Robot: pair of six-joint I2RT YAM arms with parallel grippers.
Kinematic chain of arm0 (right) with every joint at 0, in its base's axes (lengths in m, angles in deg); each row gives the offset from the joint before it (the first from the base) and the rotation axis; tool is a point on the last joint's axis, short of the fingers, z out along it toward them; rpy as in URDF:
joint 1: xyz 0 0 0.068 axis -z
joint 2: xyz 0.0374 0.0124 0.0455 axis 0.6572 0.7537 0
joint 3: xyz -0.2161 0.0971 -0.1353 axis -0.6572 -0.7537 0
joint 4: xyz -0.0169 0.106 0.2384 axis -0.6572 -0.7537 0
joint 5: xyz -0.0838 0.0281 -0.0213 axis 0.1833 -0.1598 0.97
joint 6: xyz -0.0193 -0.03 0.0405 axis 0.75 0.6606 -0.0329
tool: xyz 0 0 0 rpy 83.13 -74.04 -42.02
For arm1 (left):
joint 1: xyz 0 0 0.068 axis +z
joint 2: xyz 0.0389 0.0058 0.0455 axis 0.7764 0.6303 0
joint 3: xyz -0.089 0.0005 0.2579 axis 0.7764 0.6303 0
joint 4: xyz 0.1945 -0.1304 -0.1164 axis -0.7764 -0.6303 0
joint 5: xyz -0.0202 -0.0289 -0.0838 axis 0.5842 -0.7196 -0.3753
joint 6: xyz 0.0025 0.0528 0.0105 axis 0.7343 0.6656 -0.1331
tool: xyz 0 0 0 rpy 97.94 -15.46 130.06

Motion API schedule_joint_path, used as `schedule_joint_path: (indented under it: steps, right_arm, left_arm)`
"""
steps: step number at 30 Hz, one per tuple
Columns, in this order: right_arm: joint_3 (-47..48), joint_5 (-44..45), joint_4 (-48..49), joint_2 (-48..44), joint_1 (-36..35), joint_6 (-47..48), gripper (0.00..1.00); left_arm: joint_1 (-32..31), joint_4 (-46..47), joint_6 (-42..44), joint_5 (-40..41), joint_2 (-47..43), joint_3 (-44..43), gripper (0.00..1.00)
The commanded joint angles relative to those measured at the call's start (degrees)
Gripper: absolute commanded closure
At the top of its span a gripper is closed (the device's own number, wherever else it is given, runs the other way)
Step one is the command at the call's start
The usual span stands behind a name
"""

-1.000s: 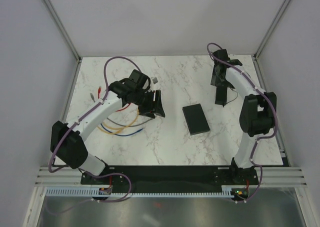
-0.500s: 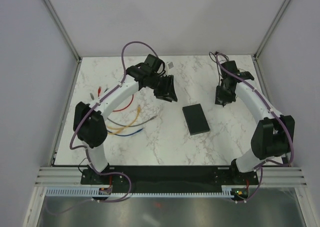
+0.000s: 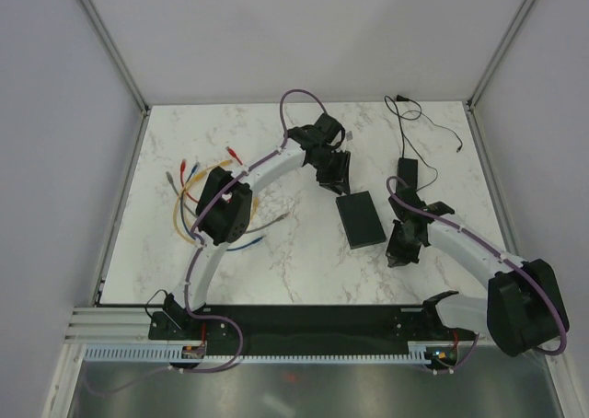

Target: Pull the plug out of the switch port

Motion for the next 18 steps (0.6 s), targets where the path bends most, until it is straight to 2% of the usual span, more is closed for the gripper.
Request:
schedule_joint_path:
  steps: [1, 8, 18]
  right_arm:
    - [-2.19, -2.06, 7.92, -1.44, -0.07, -5.44, 0.98]
    - [-4.12, -0.47, 16.0, 0.49, 0.01, -8.78, 0.99]
    - [-3.16, 2.78, 18.99, 5.41, -0.07, -9.13, 0.99]
  left_arm:
    - [-0.55, 0.79, 0.46, 4.69, 1.38, -4.51, 0.62]
    - [-0.64, 0.44, 1.26, 4.52, 3.5, -3.2, 0.6]
    - [-0.73, 0.26, 2.31, 3.82, 5.96, -2.85, 0.6]
